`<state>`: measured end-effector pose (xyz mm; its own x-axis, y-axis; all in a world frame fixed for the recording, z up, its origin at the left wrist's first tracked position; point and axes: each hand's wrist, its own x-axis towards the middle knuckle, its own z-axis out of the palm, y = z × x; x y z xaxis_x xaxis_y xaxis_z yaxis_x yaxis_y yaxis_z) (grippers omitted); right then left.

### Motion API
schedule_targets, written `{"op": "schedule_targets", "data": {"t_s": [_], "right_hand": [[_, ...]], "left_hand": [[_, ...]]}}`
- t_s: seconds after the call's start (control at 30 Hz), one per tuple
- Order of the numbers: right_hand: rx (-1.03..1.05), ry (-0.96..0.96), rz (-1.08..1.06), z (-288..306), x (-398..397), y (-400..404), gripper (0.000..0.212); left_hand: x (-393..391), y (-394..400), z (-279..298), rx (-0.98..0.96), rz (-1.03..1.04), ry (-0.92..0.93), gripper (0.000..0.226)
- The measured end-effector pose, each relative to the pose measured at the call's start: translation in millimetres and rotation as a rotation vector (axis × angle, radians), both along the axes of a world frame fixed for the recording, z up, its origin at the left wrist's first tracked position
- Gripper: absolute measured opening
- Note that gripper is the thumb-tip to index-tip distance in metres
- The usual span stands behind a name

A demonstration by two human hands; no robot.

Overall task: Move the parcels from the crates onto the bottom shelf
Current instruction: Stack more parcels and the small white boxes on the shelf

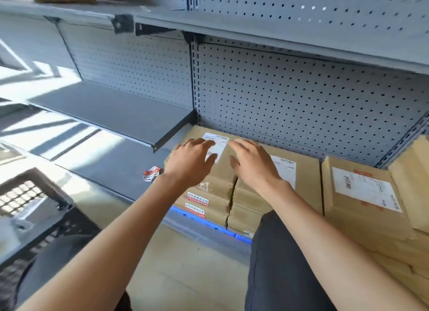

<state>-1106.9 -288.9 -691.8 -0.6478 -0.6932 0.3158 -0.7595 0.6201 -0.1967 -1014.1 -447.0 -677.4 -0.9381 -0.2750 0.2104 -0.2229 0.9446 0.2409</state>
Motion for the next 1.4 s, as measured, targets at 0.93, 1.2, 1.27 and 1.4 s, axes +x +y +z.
{"op": "schedule_targets", "data": {"t_s": [0.93,1.2,1.27,1.4], "right_hand": [[0.251,-0.252,0.843,-32,305,-392,0.048],[0.364,-0.290,0.896,-76,309,-457,0.052],[0.408,-0.276,0.923,-88,312,-480,0.056],[0.469,-0.313,0.930,-115,319,-531,0.056]], "left_hand": [[399,-264,-44,0.154,0.881,-0.042,0.037],[406,-301,-86,0.221,0.998,-0.119,0.041],[411,-318,-97,0.224,1.019,-0.124,0.041],[429,-362,-119,0.236,1.080,-0.144,0.039]]}}
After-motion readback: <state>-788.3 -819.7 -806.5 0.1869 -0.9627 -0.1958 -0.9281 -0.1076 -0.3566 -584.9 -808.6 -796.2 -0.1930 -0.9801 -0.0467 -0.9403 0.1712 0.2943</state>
